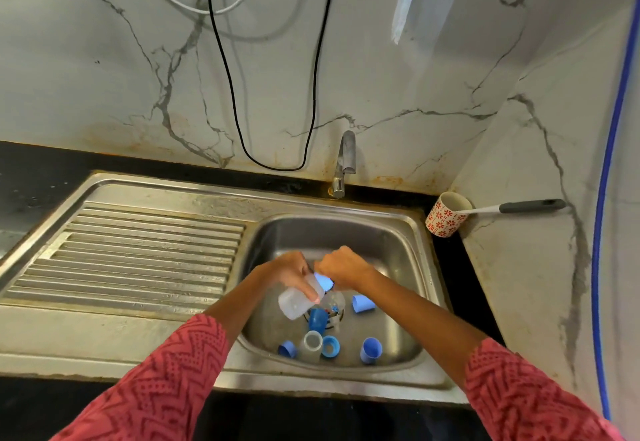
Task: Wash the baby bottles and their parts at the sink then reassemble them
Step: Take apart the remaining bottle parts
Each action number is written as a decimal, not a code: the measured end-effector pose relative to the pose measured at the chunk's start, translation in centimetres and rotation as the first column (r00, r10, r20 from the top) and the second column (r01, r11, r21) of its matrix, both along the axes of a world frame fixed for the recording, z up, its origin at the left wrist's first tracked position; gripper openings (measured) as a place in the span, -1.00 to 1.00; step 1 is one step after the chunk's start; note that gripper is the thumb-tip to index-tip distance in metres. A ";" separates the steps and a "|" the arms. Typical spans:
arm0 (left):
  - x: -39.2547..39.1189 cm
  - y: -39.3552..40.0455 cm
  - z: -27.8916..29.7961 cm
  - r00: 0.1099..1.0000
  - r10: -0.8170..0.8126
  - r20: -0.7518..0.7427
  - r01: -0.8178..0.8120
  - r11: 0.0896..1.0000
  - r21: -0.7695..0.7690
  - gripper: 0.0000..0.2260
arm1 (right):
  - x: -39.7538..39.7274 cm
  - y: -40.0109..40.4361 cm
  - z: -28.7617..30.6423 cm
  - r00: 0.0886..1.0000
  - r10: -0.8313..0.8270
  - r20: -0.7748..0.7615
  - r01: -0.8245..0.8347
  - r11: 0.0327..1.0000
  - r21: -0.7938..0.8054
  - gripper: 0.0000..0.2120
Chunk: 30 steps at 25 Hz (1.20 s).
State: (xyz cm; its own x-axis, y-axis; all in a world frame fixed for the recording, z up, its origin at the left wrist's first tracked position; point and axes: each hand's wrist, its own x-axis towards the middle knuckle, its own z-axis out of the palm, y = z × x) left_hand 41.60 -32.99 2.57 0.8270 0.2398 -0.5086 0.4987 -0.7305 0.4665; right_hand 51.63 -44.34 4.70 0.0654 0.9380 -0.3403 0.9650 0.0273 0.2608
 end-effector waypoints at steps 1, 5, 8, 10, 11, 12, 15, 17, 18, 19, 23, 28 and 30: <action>-0.2 0.2 -0.3 0.994 0.085 -0.074 -0.099 0.973 -0.210 -0.51 | 0.0 -0.2 -0.2 0.996 0.082 0.035 -0.084 0.995 0.047 -0.80; -0.5 0.7 -1.8 0.987 0.138 -0.079 -0.152 0.966 -0.210 -0.51 | 1.4 -0.3 -0.5 0.963 -0.202 -0.177 0.188 0.978 -0.094 -0.47; -0.1 0.2 -2.7 0.996 0.074 0.045 -0.072 0.997 -0.031 -0.53 | 2.3 -0.2 -0.5 0.650 -0.589 -0.481 0.434 0.806 -0.402 -0.45; 0.1 -0.3 -2.7 0.995 0.066 0.077 -0.063 0.997 -0.048 -0.53 | 2.5 -0.4 -0.5 0.547 -0.634 -0.547 0.449 0.774 -0.447 -0.52; 0.2 -0.4 -2.7 0.994 0.087 0.060 -0.081 0.992 -0.098 -0.55 | 2.8 -0.5 -0.5 0.587 -0.581 -0.564 0.423 0.814 -0.397 -0.53; 0.2 -0.6 -3.0 0.993 0.118 0.031 -0.111 0.980 -0.166 -0.56 | 3.0 -0.6 -0.7 0.654 -0.490 -0.576 0.385 0.871 -0.305 -0.53; 0.3 -0.8 -2.6 0.976 0.219 -0.010 -0.206 0.902 -0.379 -0.63 | 3.3 -0.8 -1.4 0.766 -0.235 -0.598 0.285 0.958 -0.012 -0.60; 0.4 -0.2 -1.8 0.971 0.217 -0.105 -0.239 0.815 -0.528 -0.65 | 3.3 -1.2 -1.4 0.795 -0.137 -0.591 0.269 0.953 0.141 -0.67; 0.4 0.2 -1.5 0.968 0.187 -0.165 -0.249 0.775 -0.581 -0.66 | 3.2 -1.3 -1.5 0.792 -0.123 -0.598 0.277 0.946 0.171 -0.67; 0.4 0.6 -1.5 0.966 0.156 -0.205 -0.249 0.773 -0.584 -0.65 | 3.1 -1.5 -1.4 0.773 -0.140 -0.619 0.293 0.944 0.153 -0.63; 0.4 1.2 -3.2 0.969 0.210 -0.132 -0.247 0.877 -0.413 -0.55 | 4.7 -1.7 -1.3 0.656 -0.369 -0.659 0.398 0.910 -0.113 -0.51; 0.3 0.2 -6.5 0.988 0.140 -0.065 -0.144 0.987 -0.076 -0.44 | 6.2 -3.6 -3.8 0.345 -0.414 -0.843 0.615 0.778 -0.131 -0.51; 0.0 -0.9 -8.8 0.987 0.103 -0.123 -0.104 0.995 -0.006 -0.50 | 5.8 -4.4 -4.5 0.193 -0.374 -0.907 0.644 0.745 -0.171 -0.51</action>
